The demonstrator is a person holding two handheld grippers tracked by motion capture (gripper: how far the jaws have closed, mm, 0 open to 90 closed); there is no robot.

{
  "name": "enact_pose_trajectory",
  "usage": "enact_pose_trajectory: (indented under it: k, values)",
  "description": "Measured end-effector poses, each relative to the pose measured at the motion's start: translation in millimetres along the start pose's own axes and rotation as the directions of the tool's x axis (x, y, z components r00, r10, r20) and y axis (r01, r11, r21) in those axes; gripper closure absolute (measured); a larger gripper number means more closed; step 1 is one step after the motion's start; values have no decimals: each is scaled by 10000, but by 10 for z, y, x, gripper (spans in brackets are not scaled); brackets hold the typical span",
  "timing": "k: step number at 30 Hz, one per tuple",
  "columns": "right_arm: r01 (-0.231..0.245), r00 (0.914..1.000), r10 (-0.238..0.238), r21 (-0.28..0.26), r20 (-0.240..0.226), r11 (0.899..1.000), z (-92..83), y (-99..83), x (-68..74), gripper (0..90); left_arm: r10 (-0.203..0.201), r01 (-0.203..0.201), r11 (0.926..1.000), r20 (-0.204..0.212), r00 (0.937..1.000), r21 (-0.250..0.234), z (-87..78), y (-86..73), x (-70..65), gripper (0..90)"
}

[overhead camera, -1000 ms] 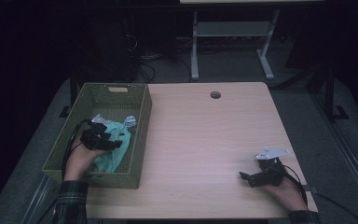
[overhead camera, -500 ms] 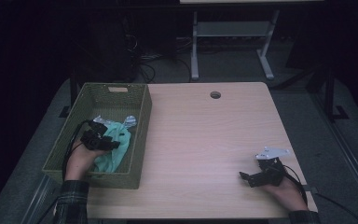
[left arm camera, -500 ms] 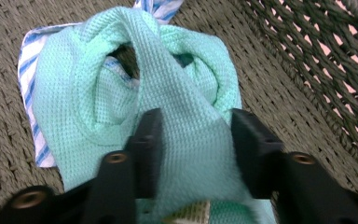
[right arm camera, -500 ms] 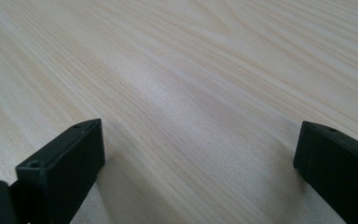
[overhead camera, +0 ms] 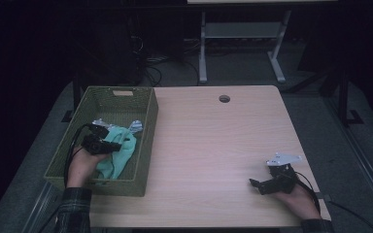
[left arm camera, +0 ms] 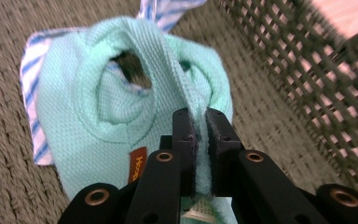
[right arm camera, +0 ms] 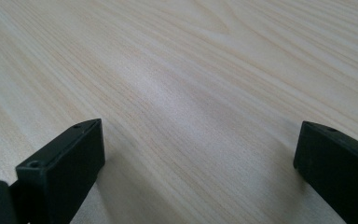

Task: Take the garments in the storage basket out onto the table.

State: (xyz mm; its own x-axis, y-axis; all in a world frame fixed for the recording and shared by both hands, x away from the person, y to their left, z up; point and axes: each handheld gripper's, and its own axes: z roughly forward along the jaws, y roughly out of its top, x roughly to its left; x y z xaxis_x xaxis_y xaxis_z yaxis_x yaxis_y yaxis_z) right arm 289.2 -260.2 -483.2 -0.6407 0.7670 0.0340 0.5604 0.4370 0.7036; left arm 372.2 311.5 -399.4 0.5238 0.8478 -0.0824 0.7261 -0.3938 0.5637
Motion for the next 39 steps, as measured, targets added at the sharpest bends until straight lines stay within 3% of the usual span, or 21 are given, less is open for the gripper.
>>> enact_pose_trajectory:
  k: [7, 13, 16, 17, 22, 34, 39]
  values:
    - [7, 10000, -7, 2, -7, 10000, 0, 0, 0, 16, -216, 224, 9969, 112, 9997, -759, -91, 6, 21, 832]
    - [-2, 10000, 2, 1, -4, 10000, 0, 0, 0, 16, -287, 337, 9883, 353, 9990, -1489, -190, 17, 33, 832]
    - [8, 10000, -8, 0, -5, 10000, 0, 0, -1, 16, -324, 424, 9808, 549, 9980, -1903, -244, 26, 38, 832]
    - [-2, 10000, 2, 2, -2, 10000, 0, 0, 0, 16, -335, 489, 9749, 741, 9967, -2171, -279, 36, 30, 832]
    - [1, 10000, -1, 5, -7, 10000, 0, 0, 0, 16, -199, 479, 9651, 1104, 9937, -2576, -359, 72, -8, 832]
    - [-4, 10000, 4, 4, -4, 10000, 0, 1, 0, 16, 19, 443, 9430, 1386, 9903, -3298, -516, 124, -60, 832]
    - [0, 10000, 0, 3, -4, 10000, 0, 0, 0, 16, 42, 502, 9278, 1448, 9895, -3697, -608, 166, -85, 835]
